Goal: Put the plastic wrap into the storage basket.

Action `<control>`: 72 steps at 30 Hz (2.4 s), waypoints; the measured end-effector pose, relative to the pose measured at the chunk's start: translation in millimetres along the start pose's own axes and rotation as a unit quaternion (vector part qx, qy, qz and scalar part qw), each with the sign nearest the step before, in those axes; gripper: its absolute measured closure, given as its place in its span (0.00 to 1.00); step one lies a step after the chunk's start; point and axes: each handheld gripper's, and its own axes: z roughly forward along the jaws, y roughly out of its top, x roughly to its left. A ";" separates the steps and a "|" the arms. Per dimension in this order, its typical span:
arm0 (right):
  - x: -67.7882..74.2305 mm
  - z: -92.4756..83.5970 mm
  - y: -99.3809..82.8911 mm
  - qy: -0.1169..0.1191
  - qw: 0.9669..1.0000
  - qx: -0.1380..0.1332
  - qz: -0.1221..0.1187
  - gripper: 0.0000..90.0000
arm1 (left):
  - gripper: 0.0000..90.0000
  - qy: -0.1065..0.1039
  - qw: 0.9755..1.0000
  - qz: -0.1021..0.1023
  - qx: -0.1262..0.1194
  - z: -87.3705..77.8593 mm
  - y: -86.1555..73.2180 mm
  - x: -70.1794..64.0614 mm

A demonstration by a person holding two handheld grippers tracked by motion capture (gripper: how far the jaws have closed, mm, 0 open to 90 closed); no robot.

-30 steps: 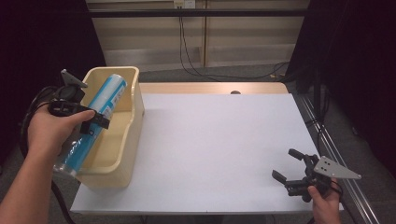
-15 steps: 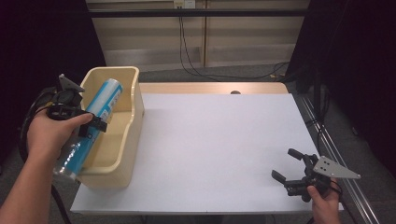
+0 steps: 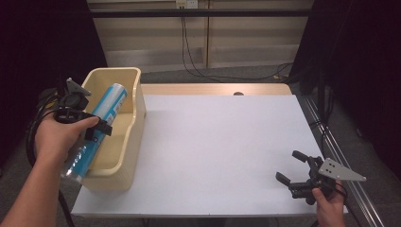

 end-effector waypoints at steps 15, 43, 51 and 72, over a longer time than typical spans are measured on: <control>-0.1 -1.2 0.5 -0.001 1.000 -0.002 0.001 0.00 | 0.35 -0.005 1.000 -0.011 0.010 3.0 -5.5 3.4; 1.9 -0.3 0.8 0.004 1.000 0.000 -0.002 0.00 | 0.27 -0.042 0.998 -0.004 -0.050 -17.8 9.3 -17.3; 0.6 -0.6 0.2 0.003 1.000 0.000 -0.001 0.00 | 0.24 -0.055 0.996 0.015 -0.064 -11.5 17.3 -32.3; 1.4 -1.1 0.9 0.003 1.000 -0.001 -0.003 0.00 | 0.21 -0.090 0.993 0.073 -0.028 12.6 30.8 -89.4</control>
